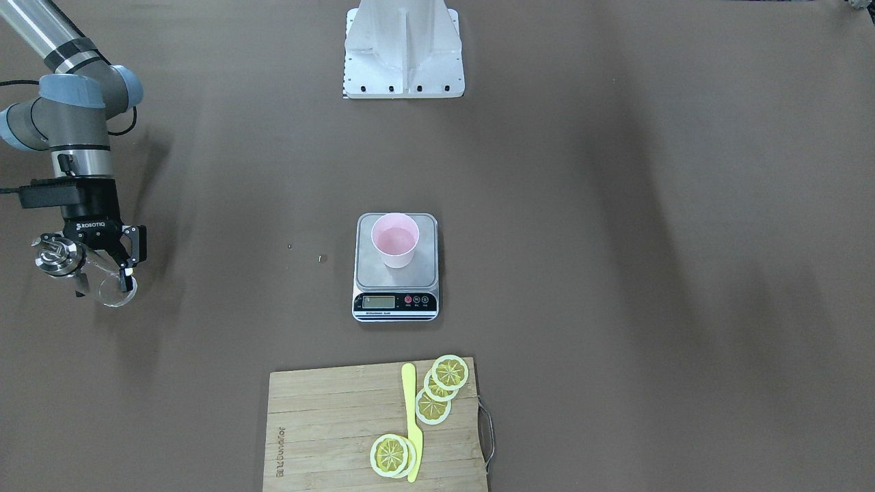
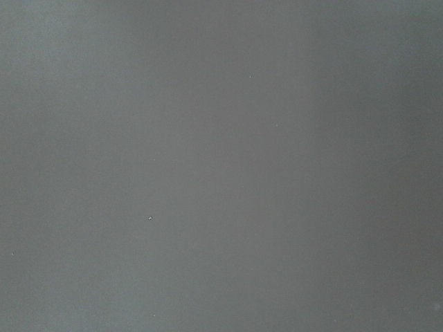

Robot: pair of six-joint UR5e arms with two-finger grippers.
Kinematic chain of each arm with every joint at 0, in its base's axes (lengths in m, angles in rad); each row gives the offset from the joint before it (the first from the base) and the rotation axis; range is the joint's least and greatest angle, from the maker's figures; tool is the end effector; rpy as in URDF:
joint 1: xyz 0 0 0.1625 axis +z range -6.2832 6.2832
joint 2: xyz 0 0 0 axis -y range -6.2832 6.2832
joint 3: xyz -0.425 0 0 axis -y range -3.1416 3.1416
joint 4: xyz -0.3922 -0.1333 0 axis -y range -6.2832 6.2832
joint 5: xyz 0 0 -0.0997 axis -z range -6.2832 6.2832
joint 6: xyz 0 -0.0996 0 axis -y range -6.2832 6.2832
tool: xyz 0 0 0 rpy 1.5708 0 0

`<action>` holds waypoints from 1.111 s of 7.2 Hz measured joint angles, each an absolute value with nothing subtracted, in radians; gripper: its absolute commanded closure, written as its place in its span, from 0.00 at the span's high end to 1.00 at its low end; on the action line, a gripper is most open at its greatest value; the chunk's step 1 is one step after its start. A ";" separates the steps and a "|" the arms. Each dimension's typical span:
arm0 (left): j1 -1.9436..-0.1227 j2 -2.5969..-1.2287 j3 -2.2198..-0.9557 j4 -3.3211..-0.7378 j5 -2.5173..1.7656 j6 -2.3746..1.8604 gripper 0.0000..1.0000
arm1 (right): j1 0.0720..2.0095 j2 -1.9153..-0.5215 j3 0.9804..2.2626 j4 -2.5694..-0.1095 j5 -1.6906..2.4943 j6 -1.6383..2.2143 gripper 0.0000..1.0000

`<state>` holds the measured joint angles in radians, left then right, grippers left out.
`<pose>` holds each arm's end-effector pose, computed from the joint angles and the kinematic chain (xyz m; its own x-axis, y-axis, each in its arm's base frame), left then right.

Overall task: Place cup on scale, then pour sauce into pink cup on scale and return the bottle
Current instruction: 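Lower the upright sauce bottle onto the table beside the scale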

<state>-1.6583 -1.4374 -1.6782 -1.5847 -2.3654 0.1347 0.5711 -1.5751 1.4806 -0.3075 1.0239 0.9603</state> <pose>-0.1000 -0.4273 0.6649 0.7026 0.0646 -0.7087 -0.0070 0.9965 0.0838 -0.3256 -0.4292 0.5660 0.7652 -0.0904 0.6374 -0.5195 0.4981 0.6943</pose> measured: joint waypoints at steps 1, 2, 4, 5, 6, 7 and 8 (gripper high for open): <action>-1.658 -1.437 -1.678 -1.585 -2.365 0.134 0.98 | 0.564 -1.573 1.477 -0.307 1.018 0.960 0.00; -1.658 -1.437 -1.678 -1.585 -2.365 0.134 0.98 | 0.558 -1.571 1.475 -0.307 1.014 0.960 0.00; -1.658 -1.437 -1.678 -1.586 -2.365 0.133 0.98 | 0.550 -1.570 1.470 -0.307 1.008 0.963 0.00; -1.658 -1.437 -1.678 -1.586 -2.365 0.133 0.98 | 0.544 -1.569 1.468 -0.307 1.002 0.967 0.00; -1.658 -1.437 -1.678 -1.586 -2.365 0.133 0.98 | 0.537 -1.568 1.463 -0.307 0.995 0.969 0.00; -1.658 -1.437 -1.678 -1.586 -2.365 0.133 0.98 | 0.531 -1.568 1.459 -0.308 0.990 0.970 0.00; -1.658 -1.437 -1.678 -1.585 -2.365 0.133 0.98 | 0.528 -1.568 1.456 -0.308 0.988 0.971 0.00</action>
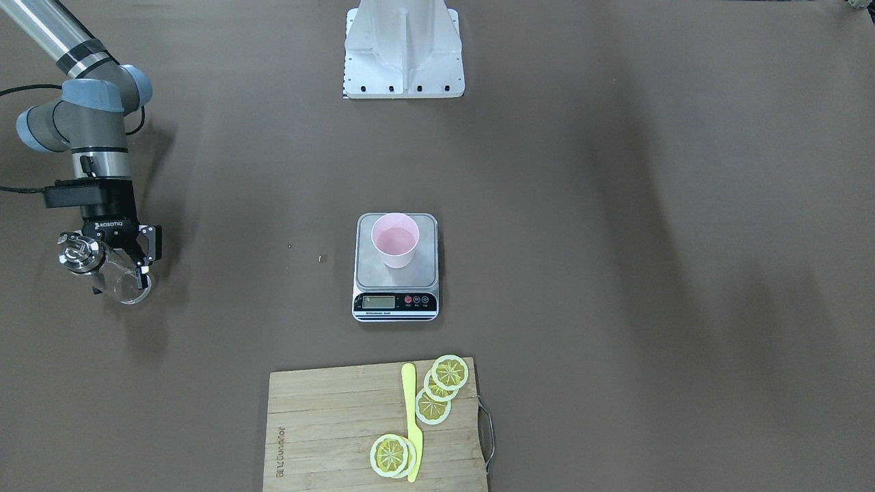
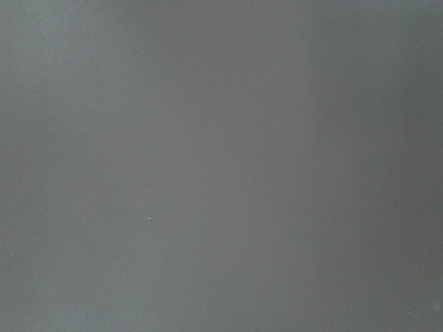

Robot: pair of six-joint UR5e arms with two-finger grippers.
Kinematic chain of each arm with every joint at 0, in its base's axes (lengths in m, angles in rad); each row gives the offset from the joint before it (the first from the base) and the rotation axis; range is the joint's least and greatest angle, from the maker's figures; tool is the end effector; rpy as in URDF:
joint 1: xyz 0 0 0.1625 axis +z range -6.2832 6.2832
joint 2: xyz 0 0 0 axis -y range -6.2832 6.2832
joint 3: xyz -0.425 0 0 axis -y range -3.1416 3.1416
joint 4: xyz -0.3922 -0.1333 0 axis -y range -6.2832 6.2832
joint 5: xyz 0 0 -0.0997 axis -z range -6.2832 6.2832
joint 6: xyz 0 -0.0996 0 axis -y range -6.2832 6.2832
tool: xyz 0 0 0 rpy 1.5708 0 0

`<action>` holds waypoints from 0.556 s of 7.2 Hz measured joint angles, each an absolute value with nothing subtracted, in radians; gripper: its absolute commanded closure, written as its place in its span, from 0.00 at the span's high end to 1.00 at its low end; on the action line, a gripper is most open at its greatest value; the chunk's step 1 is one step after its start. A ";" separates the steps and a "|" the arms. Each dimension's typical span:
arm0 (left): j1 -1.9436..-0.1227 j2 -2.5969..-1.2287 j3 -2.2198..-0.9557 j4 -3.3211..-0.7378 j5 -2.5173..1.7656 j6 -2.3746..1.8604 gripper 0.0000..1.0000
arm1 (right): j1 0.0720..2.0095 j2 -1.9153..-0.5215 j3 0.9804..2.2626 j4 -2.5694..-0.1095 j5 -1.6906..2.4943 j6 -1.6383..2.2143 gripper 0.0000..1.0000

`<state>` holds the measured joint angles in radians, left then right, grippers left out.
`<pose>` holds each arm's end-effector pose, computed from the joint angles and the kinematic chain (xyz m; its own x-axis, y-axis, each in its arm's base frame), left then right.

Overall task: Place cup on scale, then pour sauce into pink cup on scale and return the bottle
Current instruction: 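Lower the upright sauce bottle onto the table beside the scale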

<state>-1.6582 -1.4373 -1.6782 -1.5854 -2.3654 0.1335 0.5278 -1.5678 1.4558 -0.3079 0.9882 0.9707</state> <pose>-0.0999 -0.4273 0.6649 0.7026 0.0639 -0.7087 -0.0063 0.9965 0.0836 -0.3438 -0.4181 0.5742 0.7733 -0.0951 0.6269 -0.5064 0.5025 0.7008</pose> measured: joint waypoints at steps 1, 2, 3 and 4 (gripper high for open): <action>-1.658 -1.437 -1.678 -1.586 -2.365 0.134 0.98 | 0.526 -1.568 1.452 -0.307 0.988 0.971 0.00; -1.658 -1.437 -1.678 -1.586 -2.365 0.134 0.98 | 0.525 -1.568 1.451 -0.307 0.988 0.974 0.99; -1.658 -1.437 -1.678 -1.586 -2.365 0.134 0.98 | 0.523 -1.566 1.450 -0.307 0.984 0.999 1.00; -1.658 -1.437 -1.678 -1.586 -2.365 0.135 0.98 | 0.516 -1.565 1.448 -0.308 0.969 1.037 1.00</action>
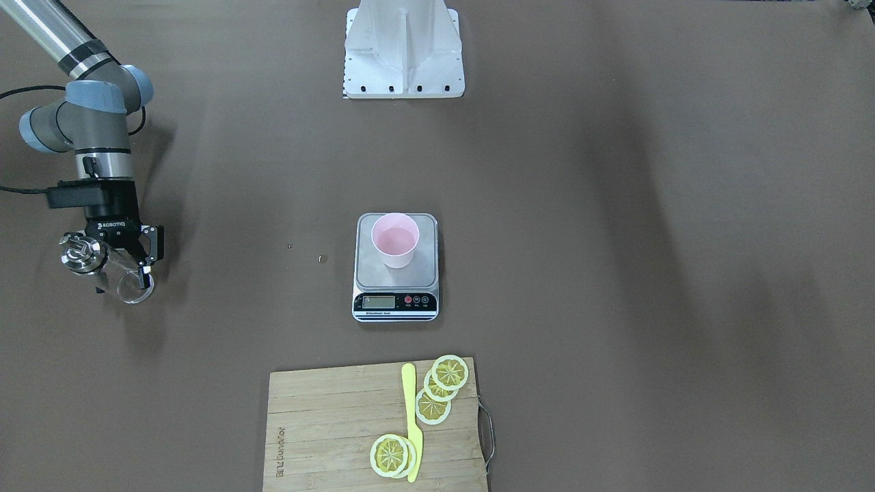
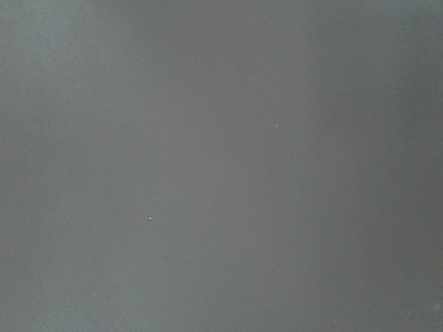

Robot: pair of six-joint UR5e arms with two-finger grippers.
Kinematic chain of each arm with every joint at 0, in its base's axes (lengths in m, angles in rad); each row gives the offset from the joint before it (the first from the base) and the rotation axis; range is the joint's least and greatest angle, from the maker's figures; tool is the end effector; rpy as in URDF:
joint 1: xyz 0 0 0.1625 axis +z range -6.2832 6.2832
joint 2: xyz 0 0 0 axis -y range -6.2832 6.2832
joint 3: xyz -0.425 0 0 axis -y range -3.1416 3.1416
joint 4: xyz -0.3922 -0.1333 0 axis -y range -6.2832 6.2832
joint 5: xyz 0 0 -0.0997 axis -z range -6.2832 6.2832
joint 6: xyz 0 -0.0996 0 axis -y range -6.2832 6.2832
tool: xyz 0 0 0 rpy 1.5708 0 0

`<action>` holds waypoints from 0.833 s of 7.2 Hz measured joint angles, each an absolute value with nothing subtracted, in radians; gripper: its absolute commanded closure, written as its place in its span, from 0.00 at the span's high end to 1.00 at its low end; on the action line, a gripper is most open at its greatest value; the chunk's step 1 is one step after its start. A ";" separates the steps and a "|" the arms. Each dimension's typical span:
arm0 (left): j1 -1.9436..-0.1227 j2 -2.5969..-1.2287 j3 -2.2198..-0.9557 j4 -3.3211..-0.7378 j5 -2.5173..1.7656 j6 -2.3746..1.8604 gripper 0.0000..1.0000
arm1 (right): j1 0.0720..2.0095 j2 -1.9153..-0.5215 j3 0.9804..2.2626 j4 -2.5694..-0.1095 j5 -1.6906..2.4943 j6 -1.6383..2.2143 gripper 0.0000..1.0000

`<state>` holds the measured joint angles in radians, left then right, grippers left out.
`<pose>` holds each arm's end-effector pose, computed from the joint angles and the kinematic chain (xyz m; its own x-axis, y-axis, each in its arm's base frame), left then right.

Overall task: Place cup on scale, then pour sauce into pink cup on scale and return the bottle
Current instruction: 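Lower the upright sauce bottle onto the table beside the scale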

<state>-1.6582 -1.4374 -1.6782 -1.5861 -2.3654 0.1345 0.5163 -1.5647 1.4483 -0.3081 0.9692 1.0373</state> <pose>-0.0999 -0.4274 0.6648 0.7026 0.0654 -0.7085 -0.0070 0.9963 0.0851 -0.3482 -0.4157 0.5760 0.7435 -0.0601 0.6661 -0.5545 0.5015 0.6641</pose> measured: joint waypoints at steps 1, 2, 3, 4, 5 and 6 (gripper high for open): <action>-1.658 -1.437 -1.678 -1.586 -2.365 0.135 0.98 | 0.507 -1.563 1.446 -0.309 0.951 1.055 1.00; -1.658 -1.437 -1.678 -1.586 -2.365 0.135 0.98 | 0.500 -1.562 1.445 -0.310 0.942 1.061 1.00; -1.658 -1.437 -1.678 -1.586 -2.365 0.135 0.98 | 0.496 -1.562 1.444 -0.310 0.939 1.064 1.00; -1.658 -1.437 -1.678 -1.586 -2.365 0.135 0.98 | 0.495 -1.562 1.445 -0.310 0.938 1.064 1.00; -1.658 -1.437 -1.678 -1.586 -2.365 0.136 0.98 | 0.494 -1.565 1.446 -0.309 0.937 1.064 1.00; -1.658 -1.437 -1.678 -1.586 -2.365 0.135 0.98 | 0.491 -1.569 1.448 -0.309 0.934 1.066 1.00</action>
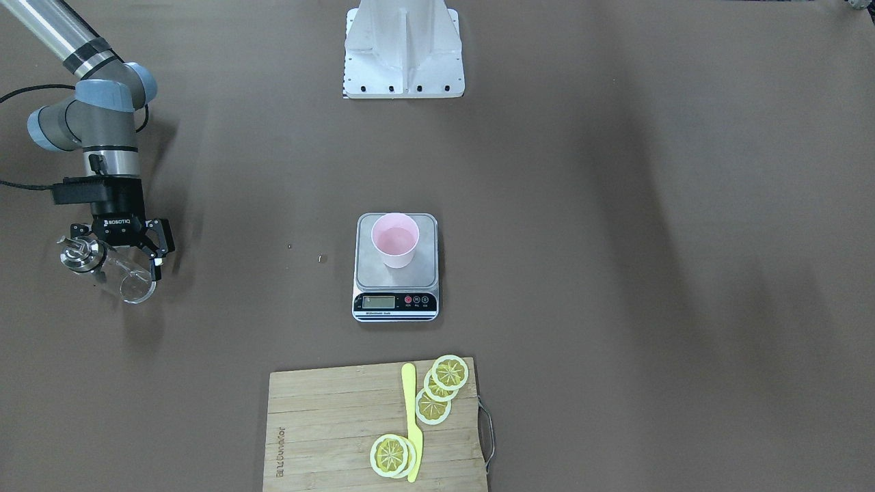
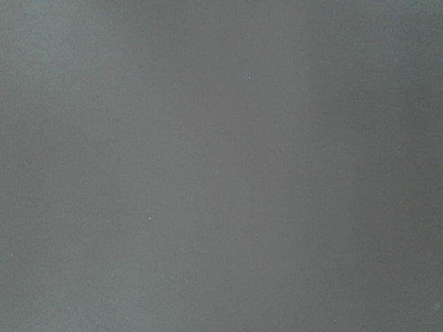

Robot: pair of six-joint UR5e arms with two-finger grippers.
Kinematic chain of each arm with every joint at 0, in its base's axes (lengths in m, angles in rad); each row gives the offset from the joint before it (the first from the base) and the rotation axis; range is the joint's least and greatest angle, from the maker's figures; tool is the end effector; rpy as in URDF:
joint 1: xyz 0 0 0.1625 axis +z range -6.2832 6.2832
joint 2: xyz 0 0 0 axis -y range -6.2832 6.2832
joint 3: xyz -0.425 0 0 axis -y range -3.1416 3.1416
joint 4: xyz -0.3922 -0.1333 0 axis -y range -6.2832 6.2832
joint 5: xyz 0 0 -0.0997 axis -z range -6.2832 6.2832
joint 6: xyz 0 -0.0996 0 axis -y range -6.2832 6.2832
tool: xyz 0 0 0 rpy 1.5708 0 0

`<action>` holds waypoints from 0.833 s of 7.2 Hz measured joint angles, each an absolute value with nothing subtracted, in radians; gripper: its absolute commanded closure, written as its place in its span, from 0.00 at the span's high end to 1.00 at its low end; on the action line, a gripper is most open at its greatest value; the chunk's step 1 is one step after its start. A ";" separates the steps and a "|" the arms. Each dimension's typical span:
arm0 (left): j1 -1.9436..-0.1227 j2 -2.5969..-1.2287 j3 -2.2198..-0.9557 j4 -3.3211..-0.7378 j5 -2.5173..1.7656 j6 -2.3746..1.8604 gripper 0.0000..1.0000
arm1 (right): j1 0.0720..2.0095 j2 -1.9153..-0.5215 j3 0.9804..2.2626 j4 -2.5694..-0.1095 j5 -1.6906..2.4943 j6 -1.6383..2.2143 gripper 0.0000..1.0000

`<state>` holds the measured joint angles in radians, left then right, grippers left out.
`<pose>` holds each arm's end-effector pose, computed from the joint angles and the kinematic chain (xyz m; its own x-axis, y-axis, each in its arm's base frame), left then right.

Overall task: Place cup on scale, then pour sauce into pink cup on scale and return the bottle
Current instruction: 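Lower the upright sauce bottle onto the table beside the scale, then open the right gripper and withdraw it from the bottle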

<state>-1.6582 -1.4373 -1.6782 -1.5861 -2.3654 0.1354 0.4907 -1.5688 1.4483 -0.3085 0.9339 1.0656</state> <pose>-0.0999 -0.4274 0.6648 0.7026 0.0663 -0.7085 -0.0076 0.9963 0.0856 -0.3542 -0.4076 0.5773 0.7353 -0.0483 0.6761 -0.5714 0.4924 0.6566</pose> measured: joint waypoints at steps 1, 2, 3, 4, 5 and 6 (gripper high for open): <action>-1.658 -1.437 -1.678 -1.586 -2.365 0.135 0.98 | 0.482 -1.573 1.451 -0.308 0.923 1.069 1.00; -1.658 -1.437 -1.678 -1.586 -2.365 0.135 0.98 | 0.465 -1.577 1.454 -0.308 0.899 1.073 1.00; -1.658 -1.437 -1.678 -1.586 -2.365 0.135 0.98 | 0.443 -1.585 1.465 -0.307 0.875 1.075 1.00; -1.658 -1.437 -1.678 -1.586 -2.365 0.135 0.98 | 0.420 -1.610 1.498 -0.307 0.861 1.076 1.00; -1.658 -1.437 -1.678 -1.586 -2.365 0.135 0.98 | 0.388 -1.656 1.551 -0.307 0.843 1.078 1.00; -1.658 -1.437 -1.678 -1.586 -2.365 0.135 0.98 | 0.353 -1.689 1.586 -0.307 0.814 1.084 1.00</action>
<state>-1.6578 -1.4374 -1.6782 -1.5861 -2.3654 0.1353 0.3525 -1.6894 1.5863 -0.3068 0.8143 1.0837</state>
